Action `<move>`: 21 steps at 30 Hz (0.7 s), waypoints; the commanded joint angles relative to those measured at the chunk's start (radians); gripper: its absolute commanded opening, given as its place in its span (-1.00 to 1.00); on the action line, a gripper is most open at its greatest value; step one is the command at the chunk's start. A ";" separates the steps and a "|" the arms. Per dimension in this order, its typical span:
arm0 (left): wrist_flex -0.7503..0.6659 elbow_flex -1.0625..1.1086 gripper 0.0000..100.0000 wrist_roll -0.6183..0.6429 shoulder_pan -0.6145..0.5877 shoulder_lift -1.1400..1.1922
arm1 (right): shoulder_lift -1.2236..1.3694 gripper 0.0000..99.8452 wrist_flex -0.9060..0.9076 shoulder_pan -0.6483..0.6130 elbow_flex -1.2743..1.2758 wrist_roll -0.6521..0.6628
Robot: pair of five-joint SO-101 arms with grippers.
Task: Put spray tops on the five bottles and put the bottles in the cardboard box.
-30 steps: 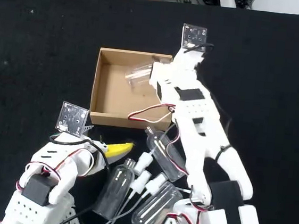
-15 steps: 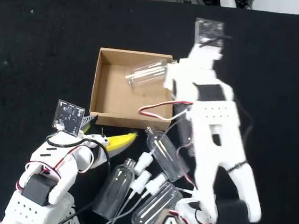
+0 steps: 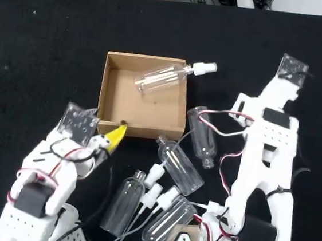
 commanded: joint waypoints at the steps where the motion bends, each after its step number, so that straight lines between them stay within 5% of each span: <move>1: -0.051 -0.272 -0.41 -0.040 -0.001 0.361 | -0.002 -0.56 -0.133 0.021 0.039 -0.060; 10: -0.164 -0.542 -0.27 -0.046 0.153 0.885 | -0.002 -0.56 -0.189 0.020 0.079 -0.074; 21: -0.425 -0.515 -0.27 -0.048 0.134 1.056 | -0.002 -0.56 -0.189 0.018 0.081 -0.077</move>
